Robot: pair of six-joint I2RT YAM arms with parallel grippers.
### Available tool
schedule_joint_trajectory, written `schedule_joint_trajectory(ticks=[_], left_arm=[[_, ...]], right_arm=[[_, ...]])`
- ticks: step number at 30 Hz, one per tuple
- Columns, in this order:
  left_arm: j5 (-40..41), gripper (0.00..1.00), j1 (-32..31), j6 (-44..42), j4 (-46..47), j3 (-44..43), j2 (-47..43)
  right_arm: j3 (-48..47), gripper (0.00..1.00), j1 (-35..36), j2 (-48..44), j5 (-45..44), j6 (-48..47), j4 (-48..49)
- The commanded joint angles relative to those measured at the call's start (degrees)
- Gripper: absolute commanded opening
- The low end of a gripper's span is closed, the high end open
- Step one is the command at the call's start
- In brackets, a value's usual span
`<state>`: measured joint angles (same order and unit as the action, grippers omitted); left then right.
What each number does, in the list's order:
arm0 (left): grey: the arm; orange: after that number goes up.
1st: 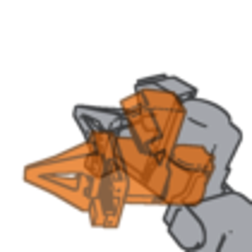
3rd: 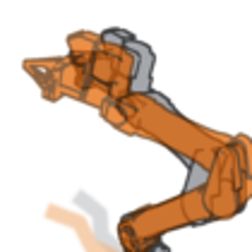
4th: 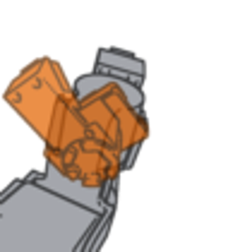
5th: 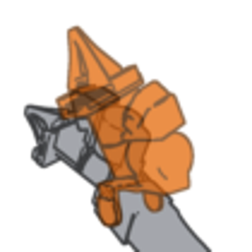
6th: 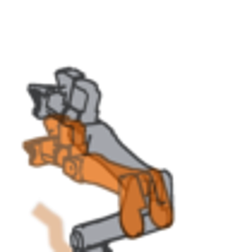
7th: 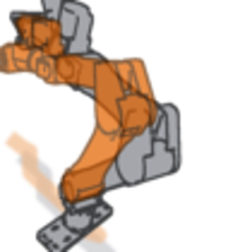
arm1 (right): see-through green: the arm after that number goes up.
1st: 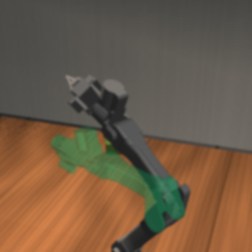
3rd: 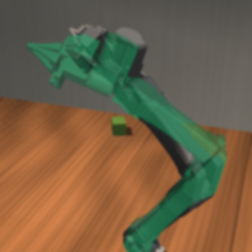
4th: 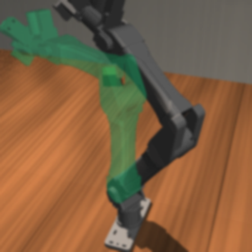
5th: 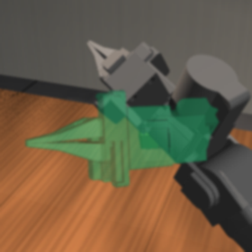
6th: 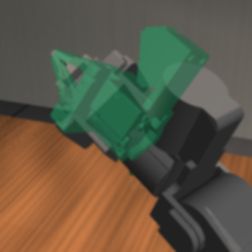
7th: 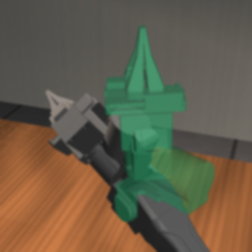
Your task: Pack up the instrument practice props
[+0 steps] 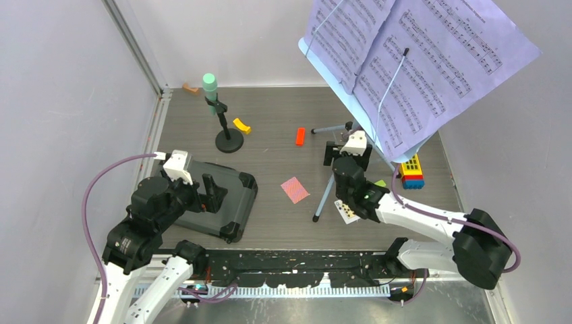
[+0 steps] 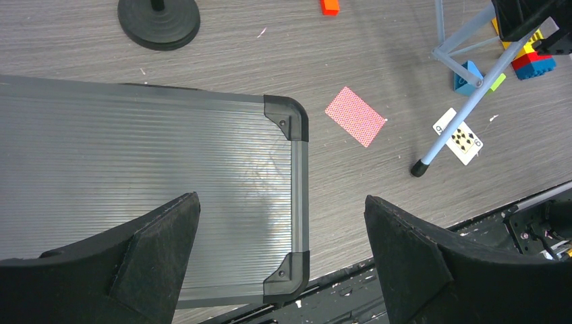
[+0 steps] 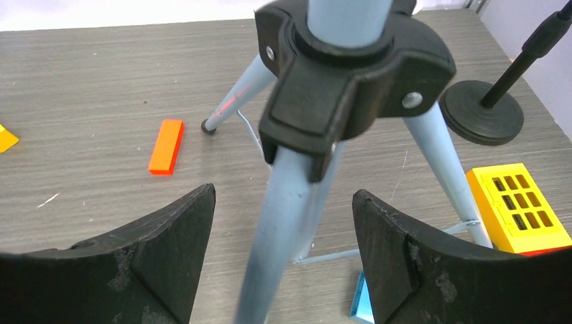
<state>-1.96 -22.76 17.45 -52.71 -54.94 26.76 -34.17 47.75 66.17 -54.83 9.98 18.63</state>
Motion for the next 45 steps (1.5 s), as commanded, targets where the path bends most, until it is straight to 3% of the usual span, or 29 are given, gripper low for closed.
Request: schedule_joint_trajectory(ticks=[1, 9, 21, 30, 45], left_arm=[[0.67, 0.95, -0.09, -0.23, 2.84, 0.27, -0.22], [0.73, 0.95, -0.12, -0.23, 2.82, 0.27, -0.25], [0.79, 0.95, -0.09, -0.23, 2.86, 0.27, -0.17], [0.83, 0.95, -0.08, -0.23, 2.85, 0.27, -0.14], [0.86, 0.95, -0.06, -0.17, 2.84, 0.27, 0.04]], right_arm=[[-3.93, 0.8, -0.22, 3.18, -5.24, -1.97, 7.21], [-4.59, 0.73, -1.8, 8.7, -6.9, -3.47, 10.95], [-4.92, 0.62, -3.5, 9.11, -4.7, -7.64, 14.34], [-2.51, 0.25, -4.05, 7.53, 0.94, -7.48, 14.24], [4.57, 0.13, -5.08, 3.55, 23.33, -9.09, 14.16]])
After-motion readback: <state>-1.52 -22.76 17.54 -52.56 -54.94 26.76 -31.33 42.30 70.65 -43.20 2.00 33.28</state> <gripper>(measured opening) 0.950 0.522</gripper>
